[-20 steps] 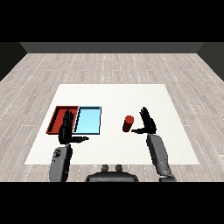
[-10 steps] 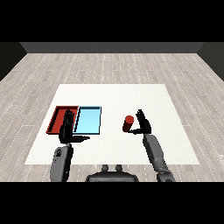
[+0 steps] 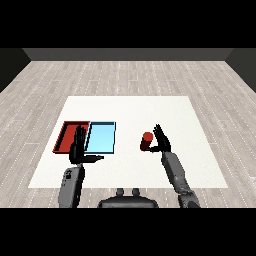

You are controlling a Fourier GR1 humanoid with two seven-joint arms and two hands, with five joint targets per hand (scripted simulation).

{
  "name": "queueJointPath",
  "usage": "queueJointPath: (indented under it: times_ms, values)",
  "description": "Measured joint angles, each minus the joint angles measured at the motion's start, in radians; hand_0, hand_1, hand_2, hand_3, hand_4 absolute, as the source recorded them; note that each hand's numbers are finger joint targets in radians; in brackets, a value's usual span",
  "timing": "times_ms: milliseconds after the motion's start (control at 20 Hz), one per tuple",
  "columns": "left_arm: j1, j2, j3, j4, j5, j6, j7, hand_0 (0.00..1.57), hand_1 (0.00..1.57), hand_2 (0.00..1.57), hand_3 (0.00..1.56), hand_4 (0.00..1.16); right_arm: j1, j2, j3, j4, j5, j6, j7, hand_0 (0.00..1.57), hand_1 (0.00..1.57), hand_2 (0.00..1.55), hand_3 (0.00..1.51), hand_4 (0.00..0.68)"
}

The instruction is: Pick the red can and put it in the red box

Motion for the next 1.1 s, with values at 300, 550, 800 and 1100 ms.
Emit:
queueJointPath:
  times_ms: [300,550,800,1100]
  values:
    - [0.003,0.008,-0.003,-0.003,0.002,0.004,-0.002,0.00,0.00,0.00,0.00,0.00,-0.049,0.014,-0.006,0.085,-0.004,0.007,-0.040,0.00,0.00,0.00,0.00,0.000]
    - [0.011,0.026,0.018,0.000,0.027,-0.025,-0.010,0.00,0.00,0.00,0.00,0.00,-0.071,0.032,0.012,0.075,-0.007,-0.018,-0.014,0.00,0.00,0.00,0.00,0.000]
    - [0.029,0.021,0.016,0.006,0.025,-0.029,-0.037,0.00,0.00,0.00,0.00,0.00,-0.118,0.036,0.010,0.148,-0.010,-0.018,-0.036,0.00,0.00,0.00,0.00,0.000]
    - [0.025,0.017,0.014,0.019,0.013,-0.022,-0.051,0.00,0.00,0.00,0.00,0.00,-0.151,0.042,0.049,0.208,-0.038,-0.044,-0.063,0.00,0.00,0.00,0.00,0.000]
